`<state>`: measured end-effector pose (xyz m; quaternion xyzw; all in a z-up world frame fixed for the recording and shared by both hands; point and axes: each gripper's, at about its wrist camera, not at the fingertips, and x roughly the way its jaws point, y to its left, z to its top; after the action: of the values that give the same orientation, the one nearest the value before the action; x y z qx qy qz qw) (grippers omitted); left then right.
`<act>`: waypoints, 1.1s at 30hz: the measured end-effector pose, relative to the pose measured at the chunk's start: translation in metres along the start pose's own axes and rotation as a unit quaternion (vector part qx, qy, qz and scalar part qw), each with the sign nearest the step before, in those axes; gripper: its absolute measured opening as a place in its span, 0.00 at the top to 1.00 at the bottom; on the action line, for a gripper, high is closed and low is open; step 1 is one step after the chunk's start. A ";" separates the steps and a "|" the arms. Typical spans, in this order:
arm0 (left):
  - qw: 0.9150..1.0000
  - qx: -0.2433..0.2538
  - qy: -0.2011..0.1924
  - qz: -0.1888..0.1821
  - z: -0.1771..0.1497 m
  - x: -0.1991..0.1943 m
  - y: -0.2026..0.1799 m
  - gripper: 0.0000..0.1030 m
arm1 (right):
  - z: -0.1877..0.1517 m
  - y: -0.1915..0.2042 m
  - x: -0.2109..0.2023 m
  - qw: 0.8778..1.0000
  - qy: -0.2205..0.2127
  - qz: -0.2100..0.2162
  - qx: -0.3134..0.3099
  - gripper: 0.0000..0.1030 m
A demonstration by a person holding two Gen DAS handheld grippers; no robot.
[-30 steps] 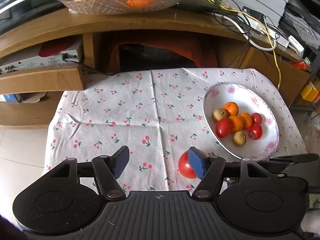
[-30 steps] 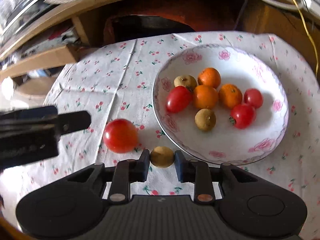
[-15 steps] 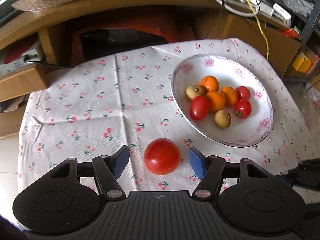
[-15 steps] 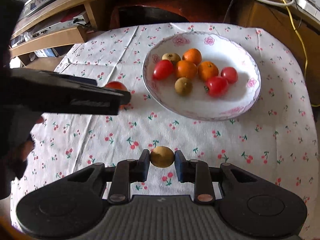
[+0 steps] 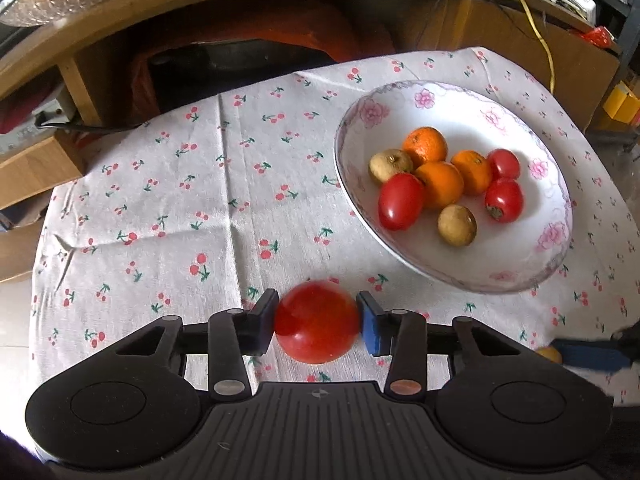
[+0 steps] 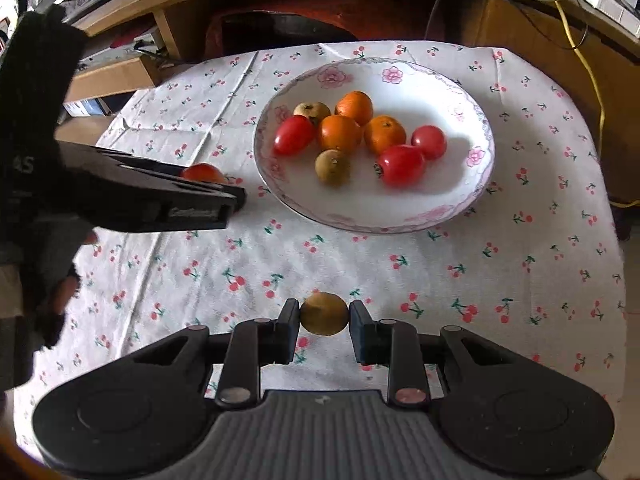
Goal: Organize fruits
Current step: 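Grasp the small potato with the right tool while the left tool grasps the large red tomato, then carry the potato with the right tool while the left tool carries the large tomato to the bowl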
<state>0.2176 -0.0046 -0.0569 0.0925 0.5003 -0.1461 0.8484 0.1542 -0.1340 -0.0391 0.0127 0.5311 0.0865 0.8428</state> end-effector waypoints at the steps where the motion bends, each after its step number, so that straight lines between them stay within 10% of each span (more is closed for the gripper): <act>1: 1.000 0.004 0.002 0.000 -0.002 -0.002 -0.001 0.51 | -0.001 -0.001 -0.001 1.000 -0.001 -0.004 -0.003 0.72; 33: 0.996 0.077 0.039 -0.023 -0.069 -0.059 -0.050 0.51 | -0.035 0.005 -0.022 0.998 0.011 -0.009 -0.057 0.72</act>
<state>0.1173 -0.0220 -0.0390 0.1515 0.5223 -0.1997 0.8151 0.1128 -0.1352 -0.0348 -0.0414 0.5347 0.1090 0.8370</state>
